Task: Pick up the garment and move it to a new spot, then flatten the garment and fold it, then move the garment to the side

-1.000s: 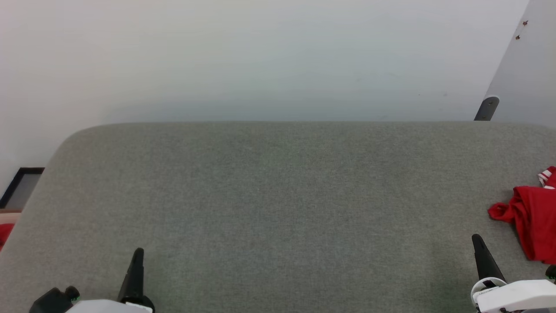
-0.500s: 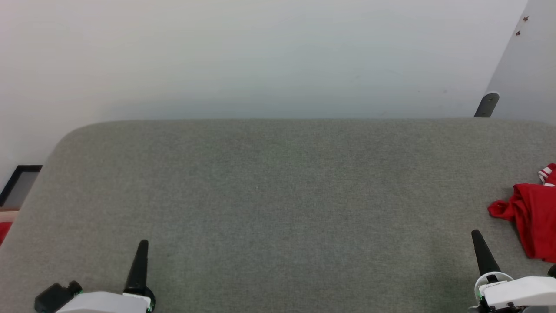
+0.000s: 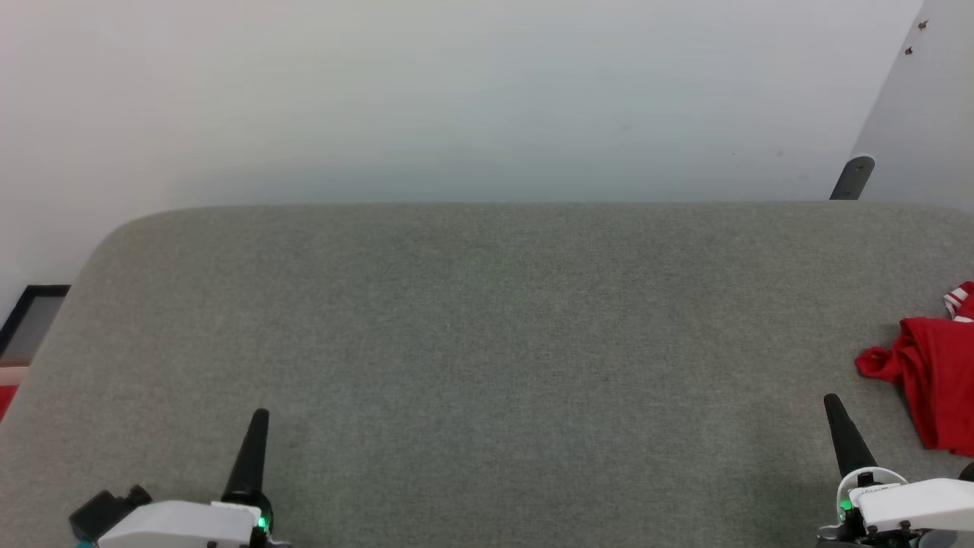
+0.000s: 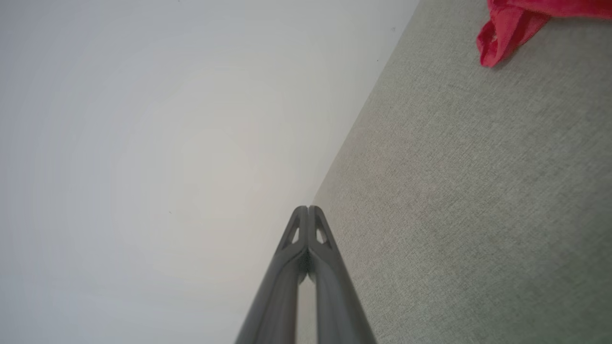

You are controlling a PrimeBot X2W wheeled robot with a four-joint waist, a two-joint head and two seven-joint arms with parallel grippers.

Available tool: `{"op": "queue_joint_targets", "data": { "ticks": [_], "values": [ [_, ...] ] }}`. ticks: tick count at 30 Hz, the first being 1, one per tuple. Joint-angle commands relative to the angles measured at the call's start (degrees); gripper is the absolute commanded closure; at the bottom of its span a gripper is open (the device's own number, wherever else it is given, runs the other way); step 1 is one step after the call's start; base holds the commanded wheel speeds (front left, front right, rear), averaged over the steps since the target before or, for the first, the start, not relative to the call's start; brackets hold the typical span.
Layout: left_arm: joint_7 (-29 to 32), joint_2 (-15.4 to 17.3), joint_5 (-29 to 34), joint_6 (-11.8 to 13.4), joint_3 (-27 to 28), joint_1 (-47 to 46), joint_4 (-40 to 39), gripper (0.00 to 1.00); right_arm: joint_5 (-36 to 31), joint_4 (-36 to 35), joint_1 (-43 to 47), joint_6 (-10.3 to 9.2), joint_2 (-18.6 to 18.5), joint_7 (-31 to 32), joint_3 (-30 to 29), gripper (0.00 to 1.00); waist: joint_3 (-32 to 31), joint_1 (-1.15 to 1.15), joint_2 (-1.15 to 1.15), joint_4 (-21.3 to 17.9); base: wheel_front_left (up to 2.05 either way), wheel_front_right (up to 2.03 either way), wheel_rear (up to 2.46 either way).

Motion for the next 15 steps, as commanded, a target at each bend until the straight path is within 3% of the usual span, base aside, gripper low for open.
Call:
{"op": "queue_joint_targets", "data": {
  "ticks": [1, 15],
  "values": [
    [0.4, 0.0, -1.1, -0.2, 0.3, -1.3, -0.3, 1.0, 1.1, -0.6, -1.3, -0.02, 0.1, 0.3, -0.4, 1.0, 0.1, 0.0, 0.0, 0.0, 0.0, 0.0, 0.0],
    [2.0, -1.0, -6.7, -0.2, 0.6, -2.4, 0.0, 1.0, 7.7, -1.0, -1.6, -0.03, 1.0, 2.0, -1.1, 1.0, 0.7, 0.0, 0.0, -0.2, 0.0, 0.0, 0.0]
  ]
}}
